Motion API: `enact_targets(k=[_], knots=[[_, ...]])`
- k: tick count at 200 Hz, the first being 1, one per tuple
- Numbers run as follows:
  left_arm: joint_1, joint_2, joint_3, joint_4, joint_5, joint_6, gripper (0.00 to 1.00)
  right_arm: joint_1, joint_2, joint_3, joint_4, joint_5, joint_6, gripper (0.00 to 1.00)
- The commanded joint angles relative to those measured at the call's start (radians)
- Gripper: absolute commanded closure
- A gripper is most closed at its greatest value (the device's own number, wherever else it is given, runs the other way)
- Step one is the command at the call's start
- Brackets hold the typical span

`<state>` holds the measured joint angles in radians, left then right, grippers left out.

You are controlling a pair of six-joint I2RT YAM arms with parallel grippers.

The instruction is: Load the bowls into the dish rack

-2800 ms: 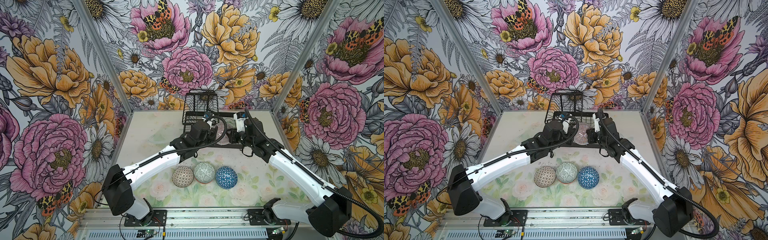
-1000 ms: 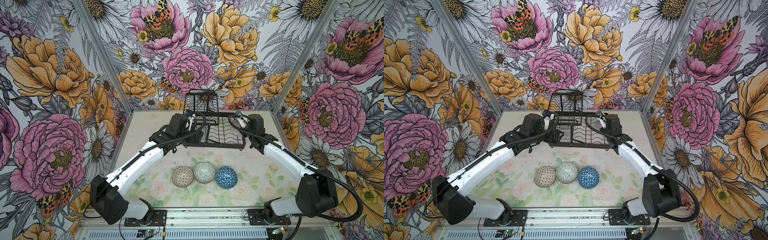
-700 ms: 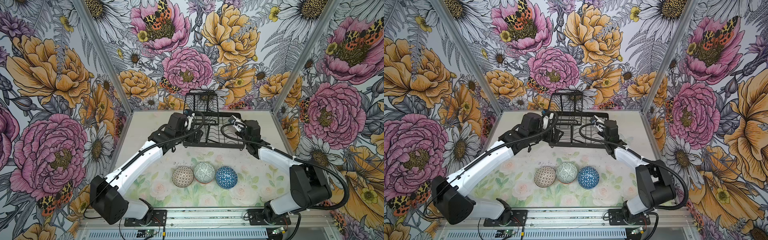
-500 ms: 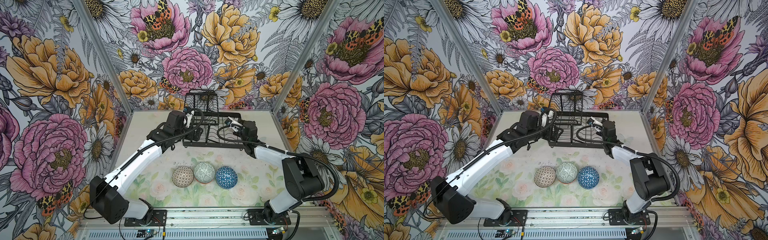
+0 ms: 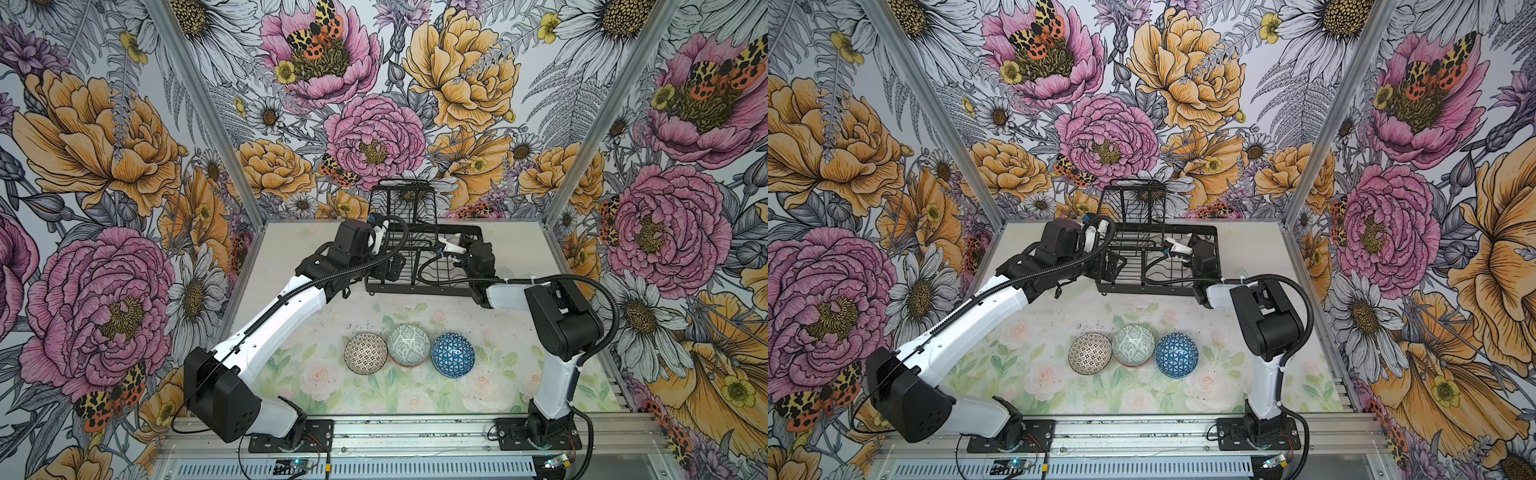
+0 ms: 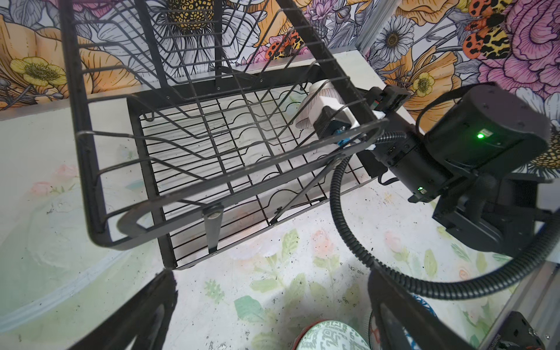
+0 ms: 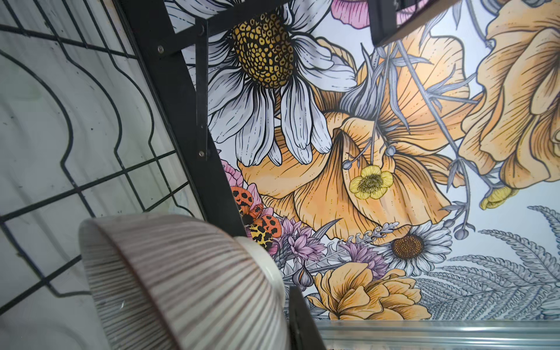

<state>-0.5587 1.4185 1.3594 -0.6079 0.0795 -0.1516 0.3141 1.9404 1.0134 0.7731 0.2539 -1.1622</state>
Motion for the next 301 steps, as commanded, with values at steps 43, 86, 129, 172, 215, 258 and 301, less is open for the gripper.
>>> enact_targets(k=[43,86,129,172,215,258,301], knots=[[0.009,0.005,0.034,-0.024,0.004,0.021,0.01,0.011,0.124,0.181,0.129,-0.073,-0.065,1.00],[0.010,-0.001,0.037,-0.039,-0.005,0.024,0.01,0.011,0.197,0.273,0.094,-0.117,-0.088,1.00],[0.010,0.000,0.041,-0.047,-0.011,0.026,0.01,0.018,0.258,0.347,0.068,-0.152,-0.088,1.00],[0.008,0.002,0.045,-0.052,-0.010,0.026,0.01,0.028,0.320,0.421,0.052,-0.177,-0.085,1.00],[0.006,0.002,0.041,-0.052,-0.009,0.027,0.01,0.033,0.360,0.463,0.049,-0.204,-0.069,1.00],[0.001,0.010,0.040,-0.052,-0.011,0.027,0.01,0.041,0.395,0.498,0.051,-0.221,-0.053,1.00],[-0.008,0.005,0.036,-0.052,-0.020,0.027,0.01,0.048,0.419,0.521,0.060,-0.228,-0.036,1.00]])
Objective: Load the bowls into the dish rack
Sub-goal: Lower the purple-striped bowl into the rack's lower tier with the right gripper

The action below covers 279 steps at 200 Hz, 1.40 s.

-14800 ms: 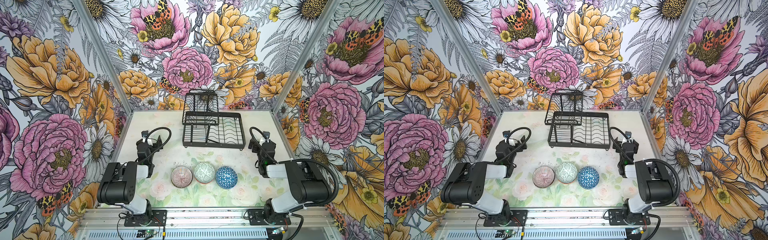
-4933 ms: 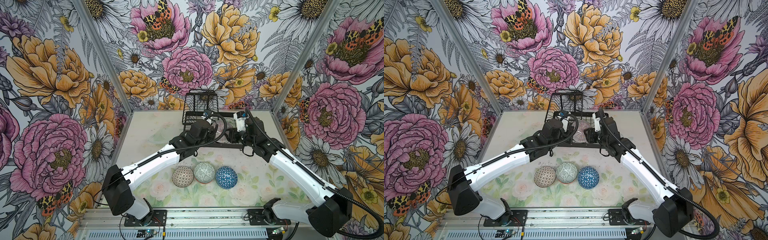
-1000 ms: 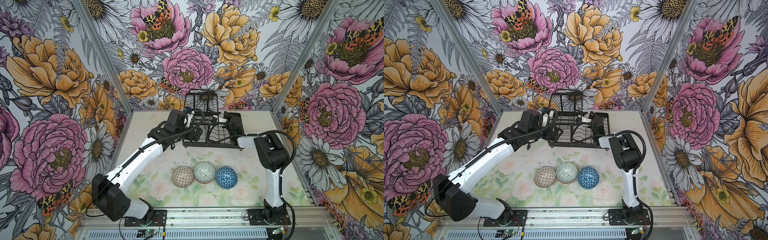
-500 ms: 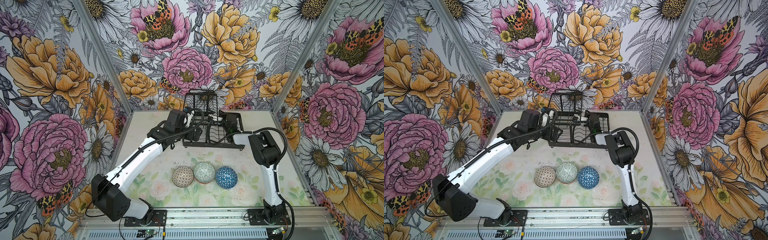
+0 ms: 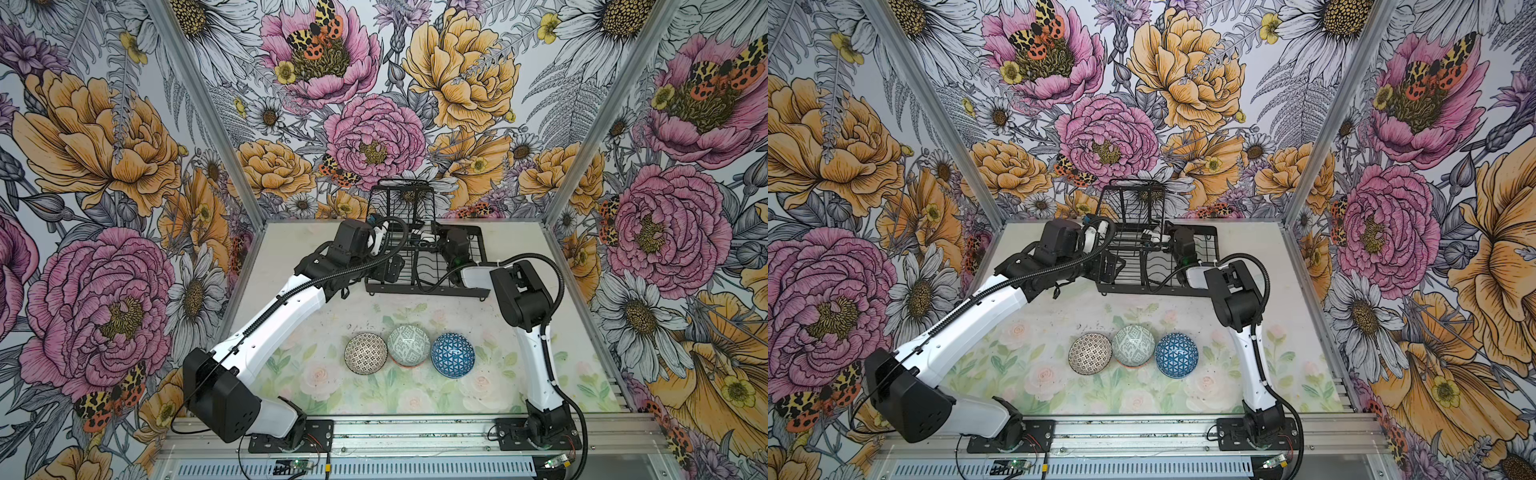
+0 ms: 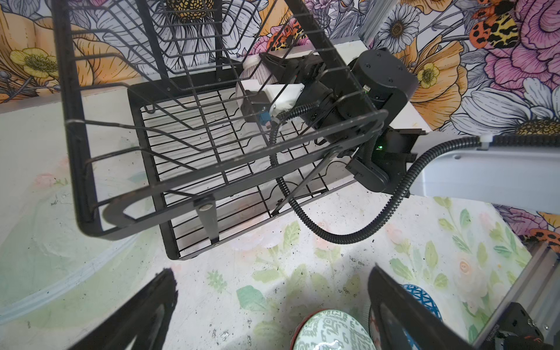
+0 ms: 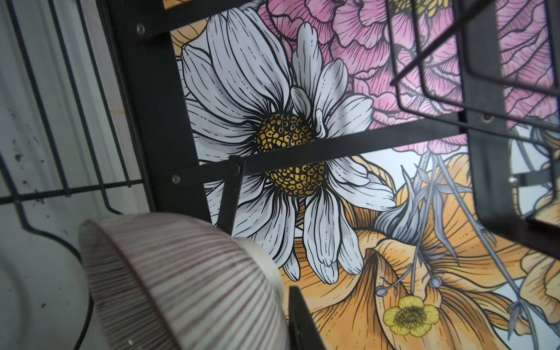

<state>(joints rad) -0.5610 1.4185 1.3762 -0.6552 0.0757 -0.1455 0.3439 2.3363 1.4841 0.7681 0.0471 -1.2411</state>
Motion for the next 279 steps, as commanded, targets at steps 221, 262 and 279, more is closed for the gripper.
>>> enact_targets(k=[221,262,279], knots=[[-0.011,0.010,0.004,-0.004,-0.015,0.023,0.01,0.022,-0.001,-0.015,-0.006,-0.058,0.143,1.00],[-0.011,0.017,0.005,-0.004,-0.012,0.025,0.01,0.025,0.015,-0.008,-0.002,-0.018,0.123,1.00],[-0.011,0.017,0.004,-0.004,-0.014,0.026,0.01,0.027,0.037,0.004,0.046,0.010,0.106,1.00]])
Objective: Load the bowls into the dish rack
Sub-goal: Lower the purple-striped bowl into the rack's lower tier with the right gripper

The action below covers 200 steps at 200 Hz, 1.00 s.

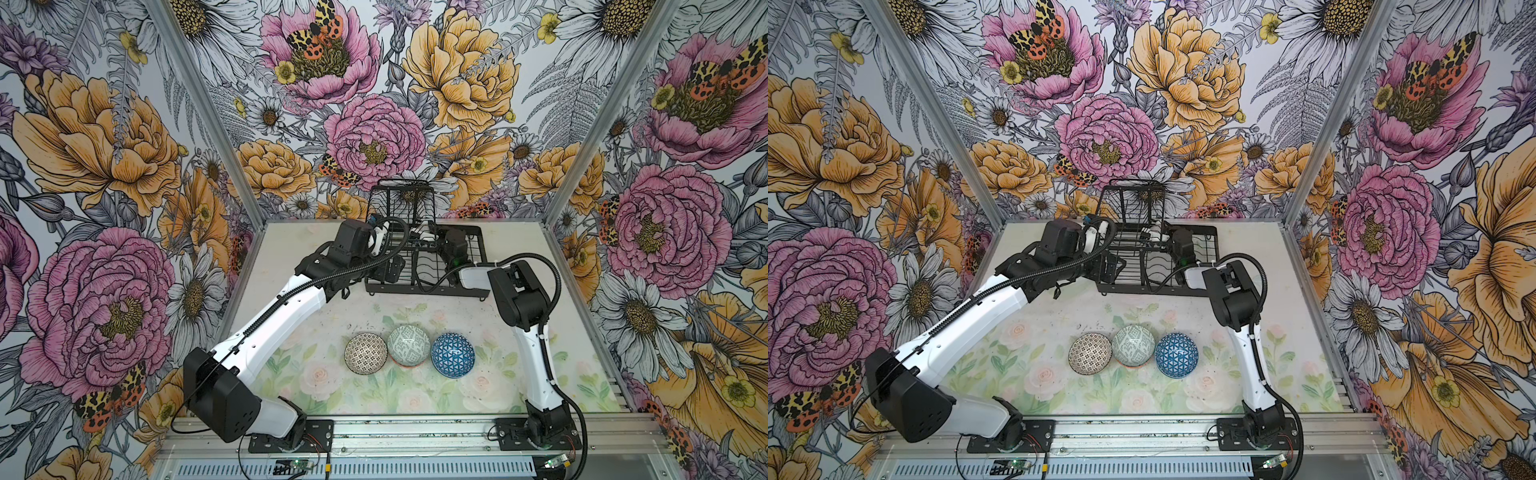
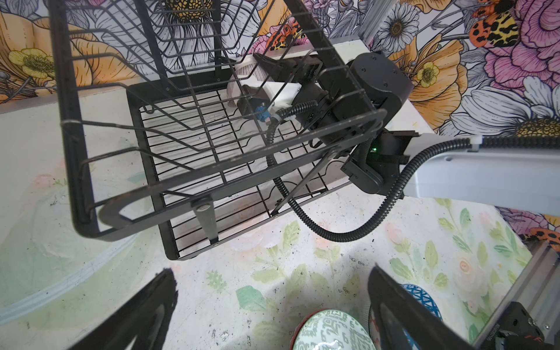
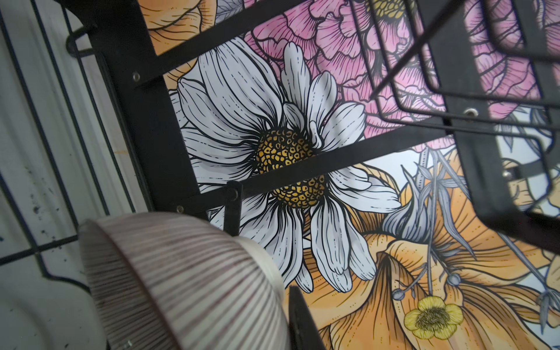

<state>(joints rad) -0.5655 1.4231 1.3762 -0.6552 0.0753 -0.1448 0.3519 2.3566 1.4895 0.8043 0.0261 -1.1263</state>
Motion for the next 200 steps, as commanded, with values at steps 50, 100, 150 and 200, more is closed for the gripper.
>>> enact_targets(k=[50,100,150,200], knots=[[-0.005,0.017,0.006,-0.006,-0.014,0.027,0.01,0.021,0.047,0.043,0.093,0.071,-0.049,1.00],[-0.006,0.016,0.009,-0.010,-0.011,0.029,0.01,0.024,0.068,0.056,0.070,0.060,-0.065,1.00],[-0.007,0.010,0.004,-0.012,-0.009,0.028,0.01,0.027,0.047,0.039,0.022,0.037,-0.038,1.00],[-0.008,0.007,-0.008,-0.011,-0.012,0.028,0.01,0.027,0.044,0.040,-0.015,0.021,-0.015,1.00]])
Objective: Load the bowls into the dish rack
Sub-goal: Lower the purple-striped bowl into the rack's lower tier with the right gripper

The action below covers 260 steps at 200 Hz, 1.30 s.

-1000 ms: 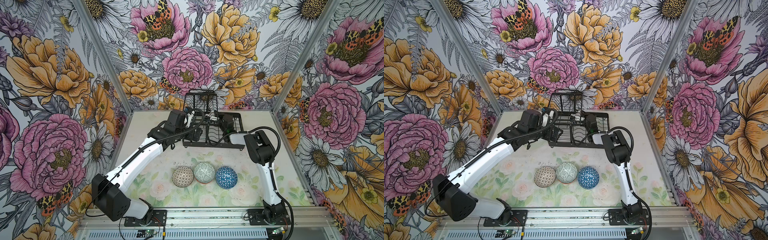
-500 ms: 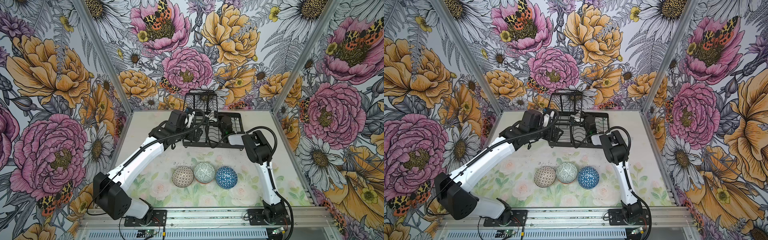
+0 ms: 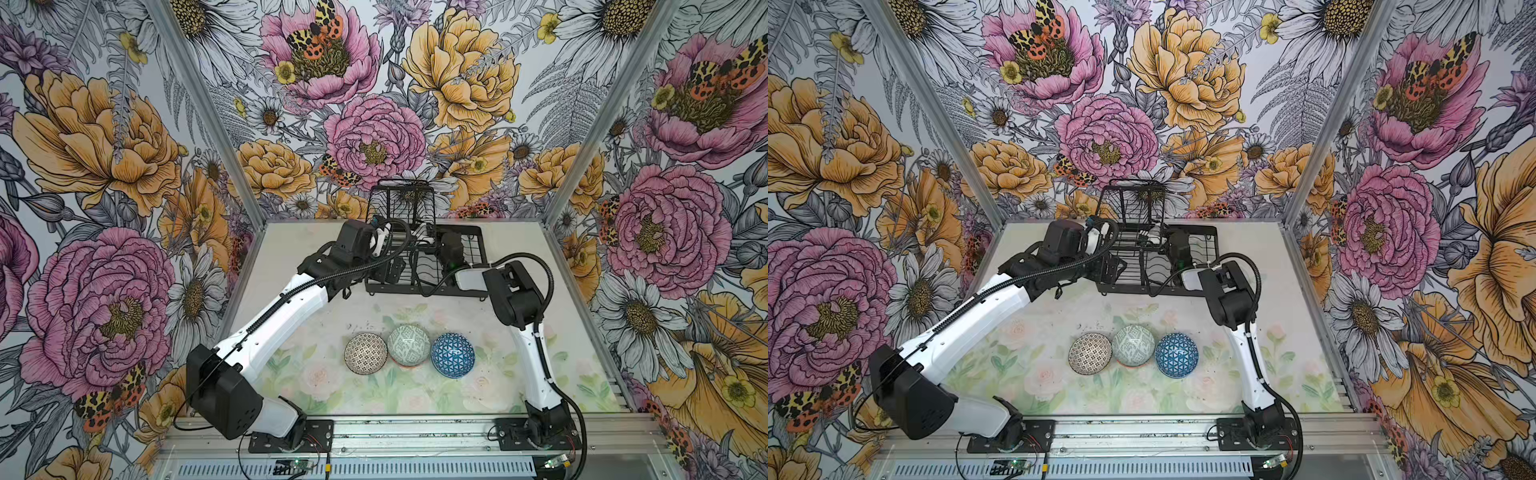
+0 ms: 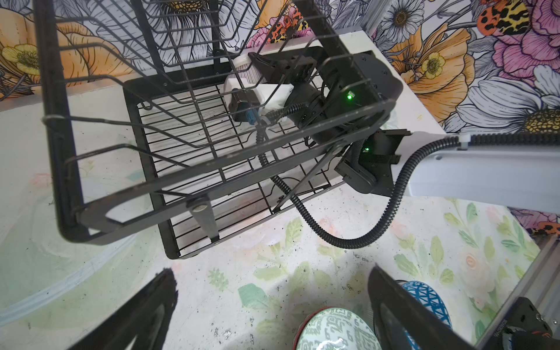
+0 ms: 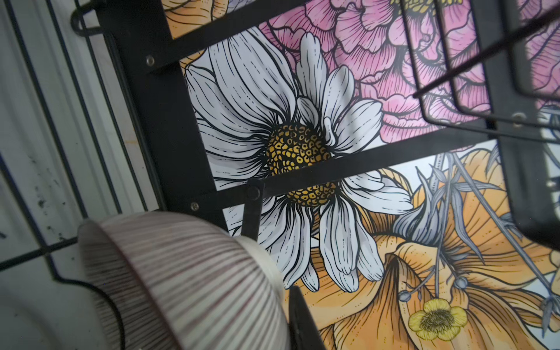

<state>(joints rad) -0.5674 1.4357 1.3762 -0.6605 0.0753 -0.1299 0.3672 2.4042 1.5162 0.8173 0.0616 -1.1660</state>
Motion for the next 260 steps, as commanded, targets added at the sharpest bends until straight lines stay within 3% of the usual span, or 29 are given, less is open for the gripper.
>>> enact_targets(k=[1,123,190,260], knots=[[-0.008,-0.006,-0.008,-0.006,-0.012,0.013,0.01,0.012,-0.003,0.013,-0.028,-0.015,0.025,1.00],[-0.009,-0.003,-0.016,-0.006,-0.012,0.011,0.01,0.010,-0.029,0.014,-0.047,0.000,0.045,0.81],[-0.011,-0.006,-0.020,-0.006,-0.013,0.011,0.01,0.009,-0.042,0.015,-0.057,0.000,0.049,0.64],[-0.013,-0.004,-0.019,-0.005,-0.013,0.009,0.01,0.007,-0.054,0.015,-0.069,0.001,0.061,0.40]])
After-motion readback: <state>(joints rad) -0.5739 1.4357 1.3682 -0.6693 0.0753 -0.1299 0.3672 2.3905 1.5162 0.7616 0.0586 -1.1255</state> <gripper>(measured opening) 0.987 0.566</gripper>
